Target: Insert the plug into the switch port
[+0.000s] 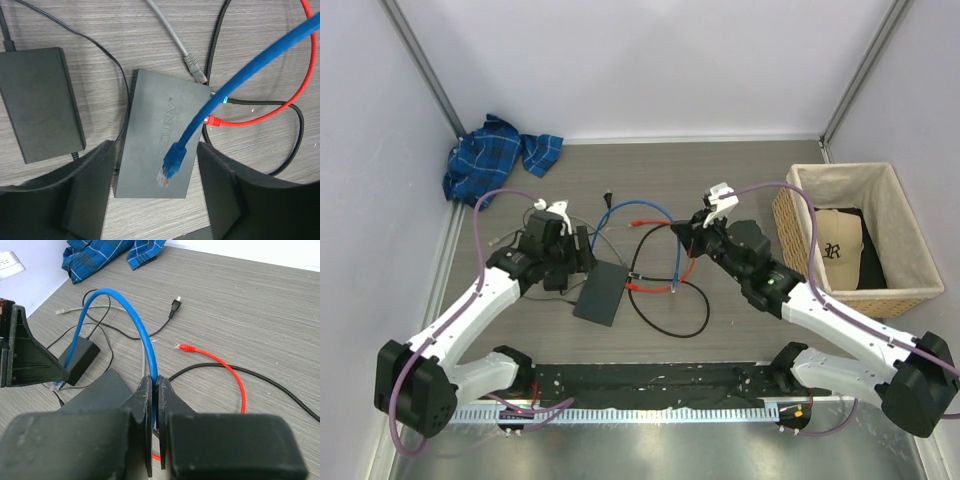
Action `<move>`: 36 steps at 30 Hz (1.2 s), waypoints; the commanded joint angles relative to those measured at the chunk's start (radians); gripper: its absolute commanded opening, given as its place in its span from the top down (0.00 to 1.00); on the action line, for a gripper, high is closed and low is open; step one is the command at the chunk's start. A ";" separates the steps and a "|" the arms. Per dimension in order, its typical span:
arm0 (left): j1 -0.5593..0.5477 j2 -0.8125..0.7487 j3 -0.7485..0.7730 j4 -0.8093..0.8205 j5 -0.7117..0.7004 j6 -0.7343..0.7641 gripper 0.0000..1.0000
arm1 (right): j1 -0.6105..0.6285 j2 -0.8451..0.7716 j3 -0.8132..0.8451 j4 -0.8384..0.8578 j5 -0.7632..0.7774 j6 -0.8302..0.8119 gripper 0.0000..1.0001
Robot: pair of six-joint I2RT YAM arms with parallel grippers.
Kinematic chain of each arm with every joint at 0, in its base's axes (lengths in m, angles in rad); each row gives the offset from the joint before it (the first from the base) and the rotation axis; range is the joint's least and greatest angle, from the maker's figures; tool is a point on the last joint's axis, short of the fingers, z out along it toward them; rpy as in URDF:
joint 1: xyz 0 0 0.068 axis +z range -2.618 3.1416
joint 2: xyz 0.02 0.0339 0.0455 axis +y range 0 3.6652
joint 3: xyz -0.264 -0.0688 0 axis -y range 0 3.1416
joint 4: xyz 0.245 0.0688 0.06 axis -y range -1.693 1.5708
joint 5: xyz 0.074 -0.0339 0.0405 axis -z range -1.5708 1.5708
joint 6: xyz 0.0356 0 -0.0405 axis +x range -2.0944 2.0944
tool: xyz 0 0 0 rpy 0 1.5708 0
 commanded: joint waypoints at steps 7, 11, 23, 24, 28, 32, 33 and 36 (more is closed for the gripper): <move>-0.035 0.026 -0.022 0.064 -0.012 -0.058 0.40 | -0.015 -0.047 -0.018 0.066 0.011 0.012 0.99; -0.044 0.007 -0.038 0.062 -0.003 -0.064 0.46 | -0.024 -0.052 -0.024 0.076 0.007 0.020 0.99; -0.071 0.006 -0.062 0.084 0.005 -0.070 0.70 | -0.032 -0.067 -0.043 0.071 -0.004 0.029 0.99; -0.072 0.001 -0.052 0.079 -0.004 -0.058 0.73 | -0.032 -0.068 -0.046 0.066 -0.006 0.029 0.99; -0.070 -0.008 -0.004 0.049 -0.062 -0.006 0.81 | -0.033 -0.082 -0.054 0.022 0.000 0.021 0.99; -0.071 0.007 0.083 0.003 -0.110 0.068 0.83 | -0.032 -0.108 -0.063 -0.042 0.000 0.017 0.98; -0.070 0.012 0.097 -0.005 -0.115 0.085 0.83 | -0.033 -0.116 -0.060 -0.056 -0.003 0.015 0.93; -0.072 0.033 0.152 -0.010 -0.113 0.146 0.84 | -0.033 -0.119 -0.025 -0.130 -0.036 -0.006 0.76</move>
